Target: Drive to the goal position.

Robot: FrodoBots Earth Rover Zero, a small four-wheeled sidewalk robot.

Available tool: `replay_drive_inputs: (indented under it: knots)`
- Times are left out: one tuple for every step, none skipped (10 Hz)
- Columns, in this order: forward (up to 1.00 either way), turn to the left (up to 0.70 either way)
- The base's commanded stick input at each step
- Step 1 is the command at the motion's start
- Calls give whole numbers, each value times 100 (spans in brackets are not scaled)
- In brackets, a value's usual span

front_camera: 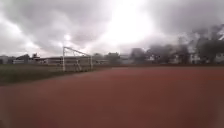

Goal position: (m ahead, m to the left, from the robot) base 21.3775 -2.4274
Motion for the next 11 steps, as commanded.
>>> replay_drive_inputs:
  knots:
    - [70, -25]
    - [70, 0]
    - [70, 0]
    - [70, 0]
    - [70, 0]
    - [70, 0]
    - [70, 0]
    - [70, 0]
    - [70, 0]
    - [70, 0]
    - [70, 0]
